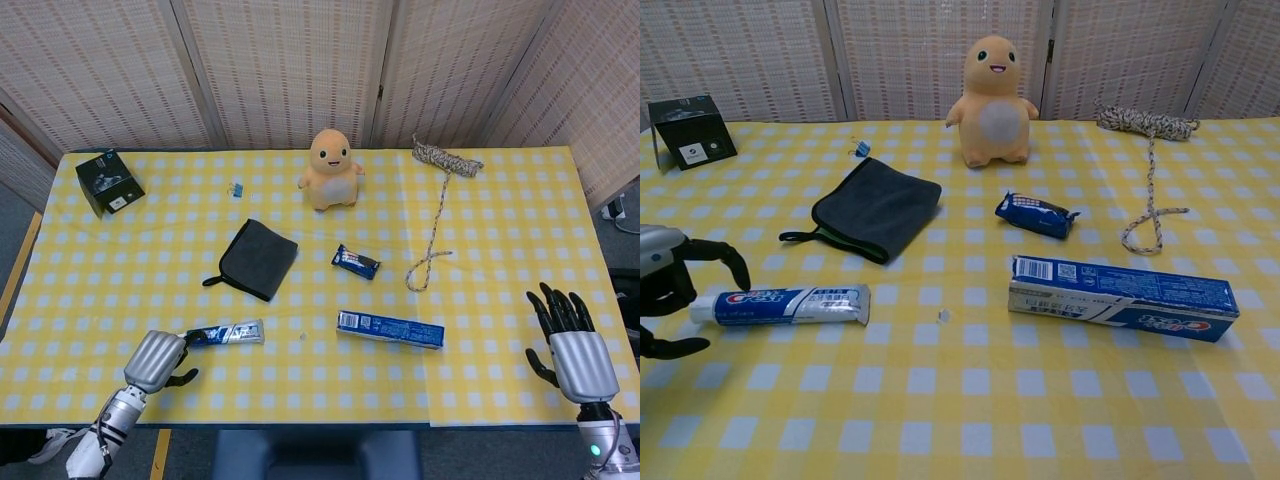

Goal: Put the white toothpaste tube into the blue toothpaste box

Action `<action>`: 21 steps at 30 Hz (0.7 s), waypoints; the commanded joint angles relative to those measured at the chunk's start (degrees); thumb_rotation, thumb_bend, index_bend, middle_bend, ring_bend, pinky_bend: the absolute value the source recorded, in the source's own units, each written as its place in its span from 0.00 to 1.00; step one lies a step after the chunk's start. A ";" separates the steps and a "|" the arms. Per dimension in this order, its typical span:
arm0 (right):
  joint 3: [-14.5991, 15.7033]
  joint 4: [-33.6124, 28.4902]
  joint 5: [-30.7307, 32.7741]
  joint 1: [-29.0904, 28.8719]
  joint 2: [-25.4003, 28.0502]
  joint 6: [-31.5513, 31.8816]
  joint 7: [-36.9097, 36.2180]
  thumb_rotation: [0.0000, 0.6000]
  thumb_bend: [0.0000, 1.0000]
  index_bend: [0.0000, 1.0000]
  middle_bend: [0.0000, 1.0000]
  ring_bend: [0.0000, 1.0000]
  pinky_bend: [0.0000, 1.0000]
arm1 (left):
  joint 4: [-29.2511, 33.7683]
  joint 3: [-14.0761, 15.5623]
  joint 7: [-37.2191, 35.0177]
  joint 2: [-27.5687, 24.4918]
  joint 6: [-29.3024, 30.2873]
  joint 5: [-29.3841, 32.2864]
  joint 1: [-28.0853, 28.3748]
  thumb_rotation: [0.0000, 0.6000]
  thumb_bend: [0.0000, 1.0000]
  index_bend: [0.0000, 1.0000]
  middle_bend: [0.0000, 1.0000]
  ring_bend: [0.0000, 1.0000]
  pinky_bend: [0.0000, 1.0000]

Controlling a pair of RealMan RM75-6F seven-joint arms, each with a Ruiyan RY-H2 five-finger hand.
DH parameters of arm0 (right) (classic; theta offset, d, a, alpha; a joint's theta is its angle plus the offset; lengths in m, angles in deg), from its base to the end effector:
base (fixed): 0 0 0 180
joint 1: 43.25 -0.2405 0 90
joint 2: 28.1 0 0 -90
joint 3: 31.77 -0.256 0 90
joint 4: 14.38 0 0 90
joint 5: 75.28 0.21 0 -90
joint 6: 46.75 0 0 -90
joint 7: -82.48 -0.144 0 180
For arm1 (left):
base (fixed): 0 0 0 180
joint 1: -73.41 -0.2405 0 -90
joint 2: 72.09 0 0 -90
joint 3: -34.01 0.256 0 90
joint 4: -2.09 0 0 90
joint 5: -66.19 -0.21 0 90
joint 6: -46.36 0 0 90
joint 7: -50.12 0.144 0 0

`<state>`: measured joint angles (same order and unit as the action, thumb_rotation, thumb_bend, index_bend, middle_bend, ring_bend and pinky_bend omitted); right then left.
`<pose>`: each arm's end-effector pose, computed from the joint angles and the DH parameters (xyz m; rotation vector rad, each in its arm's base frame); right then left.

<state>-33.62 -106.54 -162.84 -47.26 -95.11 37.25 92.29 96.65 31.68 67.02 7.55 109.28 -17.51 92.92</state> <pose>-0.3083 -0.1723 0.1367 1.4654 -0.8308 0.7957 -0.2296 0.2283 0.0191 -1.8524 -0.9881 -0.8571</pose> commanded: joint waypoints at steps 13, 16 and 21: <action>-0.78 0.32 2.49 -0.69 0.20 -1.89 -0.92 1.00 0.36 0.00 0.00 0.00 0.00 | -6.07 -4.44 10.96 10.07 -5.75 13.89 7.09 1.00 0.29 0.36 1.00 1.00 1.00; -0.85 0.30 2.81 -0.77 0.34 -2.14 -1.09 1.00 0.36 0.00 0.00 0.00 0.00 | -6.53 -4.92 11.76 11.00 -5.34 15.05 7.82 1.00 0.29 0.36 1.00 1.00 1.00; -0.95 0.32 3.06 -0.74 0.49 -2.06 -1.20 1.00 0.36 0.00 0.00 0.00 0.00 | -6.96 -5.14 12.19 11.79 -5.08 16.51 8.75 1.00 0.29 0.35 1.00 1.00 1.00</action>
<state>-34.56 -106.21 -159.79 -48.00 -94.63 35.20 91.09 89.85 26.58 79.10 19.19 104.19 -1.25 101.47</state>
